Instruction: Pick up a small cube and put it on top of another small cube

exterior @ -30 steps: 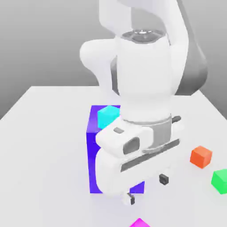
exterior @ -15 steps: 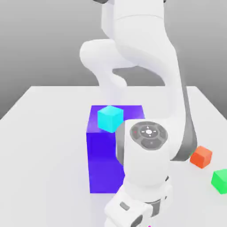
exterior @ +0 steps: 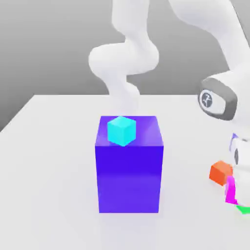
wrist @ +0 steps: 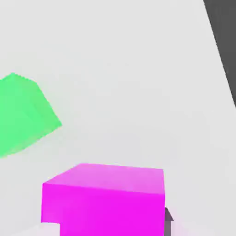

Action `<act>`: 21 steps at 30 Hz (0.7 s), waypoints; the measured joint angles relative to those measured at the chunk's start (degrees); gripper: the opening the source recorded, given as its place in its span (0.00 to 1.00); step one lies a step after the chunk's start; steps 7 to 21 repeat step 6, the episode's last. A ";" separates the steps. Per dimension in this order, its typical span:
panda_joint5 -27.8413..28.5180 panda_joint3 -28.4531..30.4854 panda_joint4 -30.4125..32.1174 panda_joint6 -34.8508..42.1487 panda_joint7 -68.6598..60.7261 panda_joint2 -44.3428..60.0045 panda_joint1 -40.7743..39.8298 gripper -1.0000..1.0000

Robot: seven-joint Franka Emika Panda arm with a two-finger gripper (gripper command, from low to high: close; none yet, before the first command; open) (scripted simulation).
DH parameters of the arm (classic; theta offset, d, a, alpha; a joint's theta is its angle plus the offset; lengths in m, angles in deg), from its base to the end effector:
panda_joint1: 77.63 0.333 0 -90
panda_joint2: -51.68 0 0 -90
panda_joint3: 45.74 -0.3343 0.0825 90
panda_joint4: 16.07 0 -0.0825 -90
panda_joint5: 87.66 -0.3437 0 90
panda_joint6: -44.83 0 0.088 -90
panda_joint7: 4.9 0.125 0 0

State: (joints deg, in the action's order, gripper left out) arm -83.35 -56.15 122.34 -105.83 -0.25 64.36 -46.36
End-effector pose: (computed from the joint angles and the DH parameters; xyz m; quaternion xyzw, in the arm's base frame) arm 0.3567 0.3205 0.2562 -0.9380 -0.3465 0.0018 0.0008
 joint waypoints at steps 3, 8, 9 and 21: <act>2.81 0.73 -0.07 -4.94 1.70 5.07 2.12 1.00; 2.80 0.73 -0.07 -4.93 1.69 5.07 2.12 1.00; 2.80 0.73 -0.07 -4.93 1.69 5.07 2.12 1.00; 2.80 0.73 -0.07 -4.93 1.69 5.07 2.12 1.00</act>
